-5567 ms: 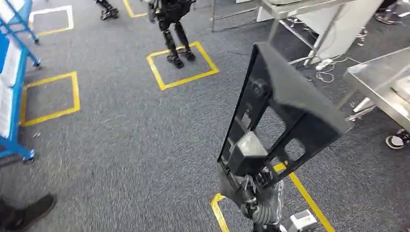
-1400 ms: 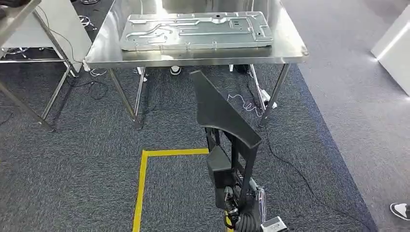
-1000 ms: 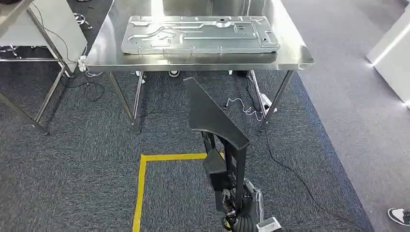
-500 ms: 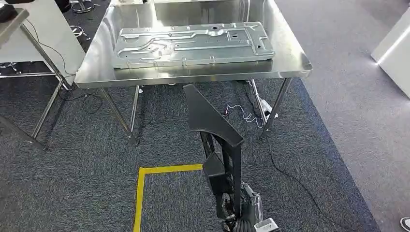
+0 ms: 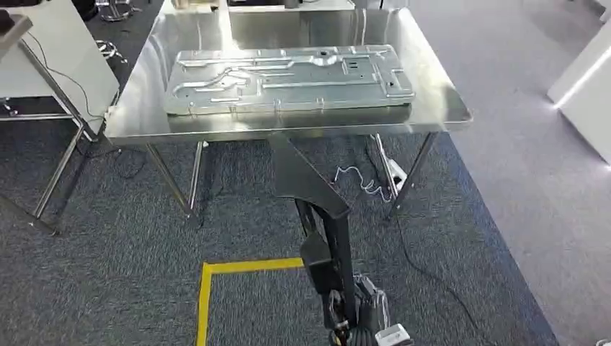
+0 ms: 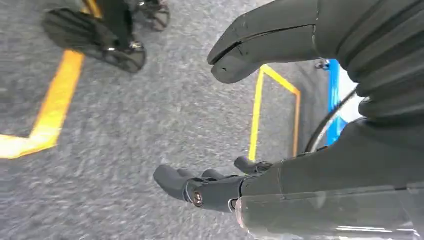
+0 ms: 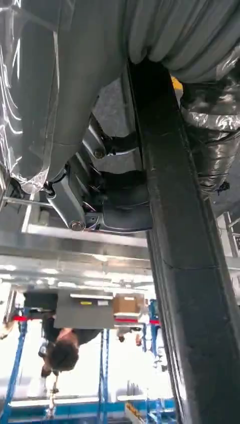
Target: Take the parts from the cabinet and place them on the table.
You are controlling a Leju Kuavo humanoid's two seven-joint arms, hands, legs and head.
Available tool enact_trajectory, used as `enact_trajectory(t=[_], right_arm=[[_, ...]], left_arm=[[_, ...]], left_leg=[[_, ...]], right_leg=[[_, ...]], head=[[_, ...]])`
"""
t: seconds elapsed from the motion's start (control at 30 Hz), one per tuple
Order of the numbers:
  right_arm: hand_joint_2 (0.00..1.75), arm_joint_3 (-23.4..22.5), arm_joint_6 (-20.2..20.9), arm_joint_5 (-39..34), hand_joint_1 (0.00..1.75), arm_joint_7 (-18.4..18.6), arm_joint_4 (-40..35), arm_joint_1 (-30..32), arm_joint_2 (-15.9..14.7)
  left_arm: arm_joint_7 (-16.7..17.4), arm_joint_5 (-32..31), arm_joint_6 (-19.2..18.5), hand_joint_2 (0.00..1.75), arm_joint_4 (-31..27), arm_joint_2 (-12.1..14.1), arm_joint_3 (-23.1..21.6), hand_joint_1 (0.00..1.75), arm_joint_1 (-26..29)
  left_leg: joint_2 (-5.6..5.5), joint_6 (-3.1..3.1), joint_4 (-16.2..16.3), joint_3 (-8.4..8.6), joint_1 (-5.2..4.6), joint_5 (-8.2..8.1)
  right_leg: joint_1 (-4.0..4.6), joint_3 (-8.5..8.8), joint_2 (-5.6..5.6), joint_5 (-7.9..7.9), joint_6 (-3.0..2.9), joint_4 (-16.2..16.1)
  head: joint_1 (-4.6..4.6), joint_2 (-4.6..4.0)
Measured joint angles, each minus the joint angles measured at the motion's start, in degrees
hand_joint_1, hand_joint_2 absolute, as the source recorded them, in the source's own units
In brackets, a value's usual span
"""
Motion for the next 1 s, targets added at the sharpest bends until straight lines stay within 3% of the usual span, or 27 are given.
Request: enact_trajectory(t=[0.07, 0.1, 0.13, 0.17, 0.23, 0.27, 0.3, 0.37, 0.43, 0.47, 0.57, 0.6, 0.63, 0.67, 0.73, 0.77, 0.8, 0.87, 0.9, 0.97, 1.0], right_arm=[[1.75, 0.0, 0.0, -0.28, 1.75, 0.18, 0.28, 0.1, -0.04], [1.75, 0.0, -0.02, -0.31, 1.75, 0.2, 0.39, 0.15, -0.04], [1.75, -0.04, -0.18, -0.31, 1.75, 0.2, 0.48, 0.22, -0.04], [1.75, -0.07, -0.28, -0.31, 1.75, 0.22, 0.57, 0.29, -0.04], [1.75, -0.07, -0.55, -0.22, 1.75, 0.31, 0.74, 0.51, -0.07], [1.75, -0.11, -1.12, 0.31, 1.75, 0.51, 1.01, 0.46, -0.11], [1.75, -0.09, -2.43, 1.71, 1.75, 1.69, 1.07, 0.47, -0.13], [1.75, 0.04, -6.07, 6.67, 1.75, 3.64, 0.92, 0.62, -0.15], [1.75, 0.15, -10.13, 12.89, 1.75, 6.81, 0.06, 0.26, -0.17], [1.75, 0.31, -12.45, 16.72, 1.75, 8.72, -0.56, -0.16, -0.26], [1.75, 0.63, -16.81, 28.48, 1.75, 15.64, -1.22, -3.25, -1.1], [1.75, 0.72, -17.47, 31.21, 1.75, 17.32, -1.2, -4.34, -1.53], [1.75, 0.77, -18.4, 36.34, 1.75, 20.55, -1.01, -5.67, -2.53], [1.75, 0.74, -18.78, 39.4, 1.75, 22.81, -0.59, -7.29, -3.3], [1.75, 0.72, -18.69, 44.93, 1.75, 26.76, 0.68, -11.54, -4.62], [1.75, 0.72, -18.29, 47.17, 1.75, 28.44, 1.91, -13.94, -5.4], [1.75, 0.72, -17.75, 48.7, 1.75, 29.78, 3.2, -16.51, -6.14], [1.75, 0.81, -16.35, 50.75, 1.75, 32.05, 6.28, -21.37, -7.61], [1.75, 0.81, -16.02, 51.28, 1.75, 32.44, 7.39, -22.96, -8.29], [1.75, 0.9, -15.04, 52.15, 1.75, 33.93, 9.65, -26.81, -9.49], [1.75, 0.9, -14.78, 52.43, 1.75, 34.1, 10.77, -28.57, -9.92]], left_arm=[[-0.02, -0.17, -0.11, 1.75, 0.0, 0.0, 0.0, 0.0, -0.04], [-0.02, -0.2, -0.13, 1.75, 0.0, 0.0, 0.0, 0.0, -0.01], [0.0, -0.39, -0.15, 1.75, 0.0, 0.0, -0.02, 0.0, 0.01], [0.09, -0.57, -0.18, 1.75, 0.0, 0.0, 0.0, 0.0, 0.23], [0.22, -0.72, -0.26, 1.75, 0.0, -0.02, 0.0, 0.0, 0.48], [0.24, -0.83, -0.33, 1.75, 0.0, -0.02, -0.02, 0.0, 0.21], [0.24, -1.25, -0.53, 1.75, 0.0, -0.02, -0.02, 0.0, 0.01], [0.3, -2.01, -0.98, 1.75, 0.0, 0.04, 0.0, 0.0, 0.15], [0.35, -3.02, -1.51, 1.75, 0.0, 0.15, -0.02, 0.0, 0.08], [0.33, -3.6, -1.81, 1.75, 0.0, 0.15, -0.02, 0.0, -0.1], [0.33, -5.23, -2.6, 1.75, 0.0, 0.48, -0.09, 0.0, -0.23], [0.35, -5.62, -2.76, 1.75, 0.0, 0.63, -0.15, 0.0, -0.26], [0.59, -6.55, -3.17, 1.75, 0.0, 0.79, -0.26, 0.0, -0.22], [0.85, -7.34, -3.37, 1.75, 0.0, 0.87, -0.35, 0.0, -0.18], [1.27, -8.61, -3.85, 1.75, 0.0, 1.14, -0.66, 0.0, -0.26], [1.51, -9.36, -4.13, 1.75, 0.0, 1.36, -0.94, 0.0, -0.32], [1.68, -9.99, -4.31, 1.75, 0.0, 1.42, -1.14, 0.0, -0.64], [1.88, -11.0, -4.61, 1.75, 0.0, 1.66, -1.29, 0.0, -0.88], [2.03, -11.41, -4.83, 1.75, 0.0, 1.75, -1.33, 0.0, -0.84], [2.08, -12.15, -5.12, 1.75, 0.0, 1.75, -1.53, 0.0, -0.92], [2.05, -12.22, -5.12, 1.75, 0.0, 1.81, -1.66, 0.0, -1.04]], left_leg=[[-0.04, -0.09, -0.06, 0.56, 0.18, -0.79], [-0.07, -0.25, -0.06, 1.01, 0.3, -1.19], [-0.14, -0.52, -0.06, 1.66, 0.49, -1.68], [-0.2, -0.82, -0.06, 2.54, 0.71, -2.27], [-0.18, -1.56, -0.11, 3.55, 0.97, -3.49], [-0.26, -1.94, 0.42, 4.31, 0.94, -3.9], [-0.27, -2.59, -0.06, 3.82, 0.86, -4.3], [-0.27, -3.51, 0.08, 5.13, 0.75, -3.81], [-0.22, -3.72, 1.34, 5.23, 1.0, -4.44], [-0.21, -3.68, 4.11, 3.88, 1.0, -5.21], [-0.22, -3.83, 15.77, -4.01, 0.9, -10.54], [-0.23, -3.88, 17.18, -5.59, 0.89, -10.65], [-0.22, -3.87, 16.23, -6.09, 0.86, -9.16], [-0.22, -3.58, 13.32, -5.59, 0.78, -6.38], [-0.19, -2.52, 3.68, -2.91, 0.47, 1.01], [0.03, -2.12, 2.69, -2.7, 0.02, 0.5], [0.08, -2.05, 2.26, -3.27, -0.33, -2.72], [-0.07, -1.11, 1.32, -3.05, -0.34, -0.01], [-0.09, -0.56, 1.2, -2.57, -0.21, 0.21], [-0.07, -0.25, 0.51, -1.02, 0.16, 0.88], [-0.07, -0.07, 0.48, -0.93, 0.16, 0.78]], right_leg=[[-0.72, -5.62, -0.05, -3.35, 0.81, 7.0], [-1.02, -6.81, -0.13, -3.24, 1.06, 7.4], [-1.29, -6.99, -0.19, -1.71, 1.36, 5.82], [-1.57, -6.15, -0.22, 1.44, 1.66, 2.22], [-2.0, -3.82, -0.54, 9.31, 1.85, -6.86], [-1.74, -4.47, -0.75, 8.12, 1.52, -7.35], [-1.38, -4.21, -0.68, 7.59, 0.68, -7.45], [-1.49, -3.67, -0.5, 7.95, -0.37, -7.85], [-1.65, -2.05, -0.41, 7.81, -1.37, -8.43], [-1.6, -1.6, -0.4, 7.58, -1.75, -8.61], [-1.17, -1.01, -0.22, 6.8, -2.4, -8.59], [-0.99, -0.68, -0.09, 6.53, -2.47, -8.58], [-0.84, -0.23, 0.04, 6.23, -2.45, -8.58], [-0.74, 0.28, 0.18, 5.92, -2.44, -8.58], [-0.57, 1.33, 0.24, 5.26, -2.26, -8.62], [-0.61, 1.26, 0.27, 5.1, -2.05, -8.71], [-0.56, 1.22, 0.56, 5.1, -1.65, -8.63], [-0.51, 1.32, 0.43, 5.5, -0.69, -7.83], [-0.31, 1.47, 0.46, 5.82, -0.3, -7.71], [-0.59, 0.85, 0.13, 4.26, 0.27, -5.86], [-0.69, -0.91, 0.03, 2.65, 0.53, -2.86]], head=[[0.0, 0.0], [-0.02, 0.0], [0.0, 0.0], [0.0, 0.0], [0.04, 0.0], [-0.09, 0.0], [-0.07, 0.0], [-0.07, 0.0], [-0.09, 0.0], [-0.09, 0.0], [-0.09, 0.0], [-0.11, 0.0], [-0.09, 0.0], [-0.11, 0.0], [-0.09, 0.0], [-0.07, 0.0], [-0.13, 0.0], [-0.15, 0.0], [-0.07, 0.0], [-0.07, 0.0], [-0.09, 0.0]])
